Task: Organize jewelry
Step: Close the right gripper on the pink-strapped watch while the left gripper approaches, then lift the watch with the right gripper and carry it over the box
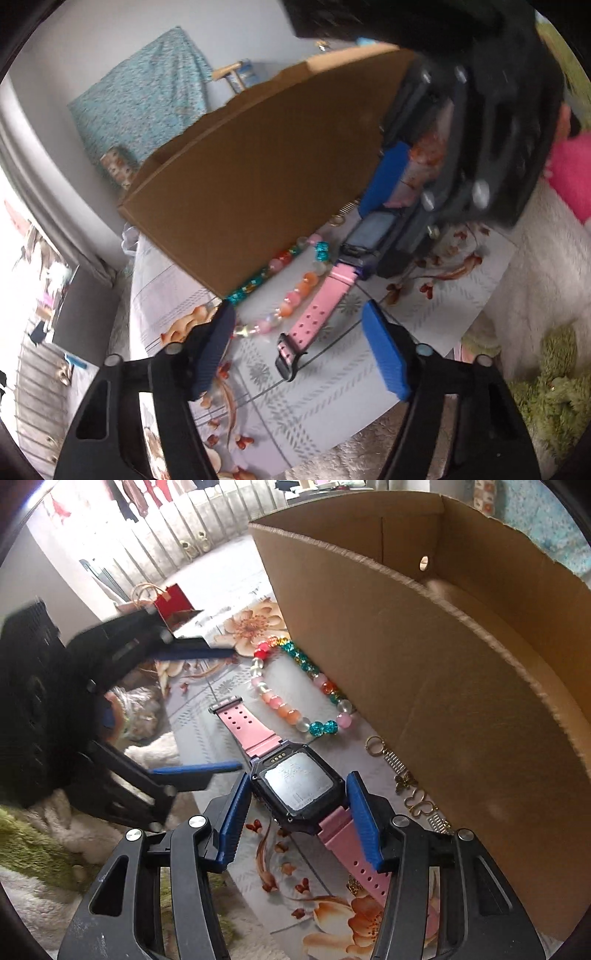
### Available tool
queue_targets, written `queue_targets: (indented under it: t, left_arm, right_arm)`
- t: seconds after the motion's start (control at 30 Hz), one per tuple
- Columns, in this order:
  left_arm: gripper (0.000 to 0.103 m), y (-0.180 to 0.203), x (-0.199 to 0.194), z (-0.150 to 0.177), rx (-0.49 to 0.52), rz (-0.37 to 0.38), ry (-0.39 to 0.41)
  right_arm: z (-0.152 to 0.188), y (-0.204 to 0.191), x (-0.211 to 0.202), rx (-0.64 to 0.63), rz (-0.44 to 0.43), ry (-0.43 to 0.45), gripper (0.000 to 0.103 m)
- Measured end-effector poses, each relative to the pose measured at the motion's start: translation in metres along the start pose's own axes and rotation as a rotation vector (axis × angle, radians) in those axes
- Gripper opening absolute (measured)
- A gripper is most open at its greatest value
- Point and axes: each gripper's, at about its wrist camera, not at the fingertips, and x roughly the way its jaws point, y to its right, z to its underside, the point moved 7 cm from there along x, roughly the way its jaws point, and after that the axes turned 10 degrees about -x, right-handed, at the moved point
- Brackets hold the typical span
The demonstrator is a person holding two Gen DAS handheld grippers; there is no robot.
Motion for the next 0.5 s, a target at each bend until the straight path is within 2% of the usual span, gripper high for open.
queue_targets:
  t: [0.13, 0.23, 0.3, 0.33, 0.4, 0.5]
  left_arm:
    - [0.050, 0.007, 0.006, -0.003, 0.036, 0.002, -0.012]
    - [0.028, 0.008, 0.011, -0.003, 0.017, 0.016, -0.031]
    - [0.011, 0.005, 0.016, -0.006, -0.023, 0.020, -0.050]
    - [0.011, -0.002, 0.021, -0.010, -0.046, 0.033, -0.060]
    - [0.011, -0.007, 0.025, -0.014, -0.109, 0.072, -0.074]
    - [0.010, -0.017, 0.028, -0.020, -0.169, 0.102, -0.086]
  right_arm:
    - [-0.003, -0.005, -0.004, 0.000, -0.022, 0.022, 0.050]
    - [-0.003, -0.008, -0.012, -0.004, -0.025, 0.058, 0.050]
    - [-0.001, -0.008, -0.013, -0.004, 0.002, 0.073, 0.050]
    - [0.000, -0.007, -0.009, -0.003, 0.020, 0.078, 0.051]
    - [0.005, -0.002, -0.015, 0.030, 0.067, 0.116, 0.061]
    - [0.016, 0.004, -0.032, 0.067, 0.153, 0.163, 0.061]
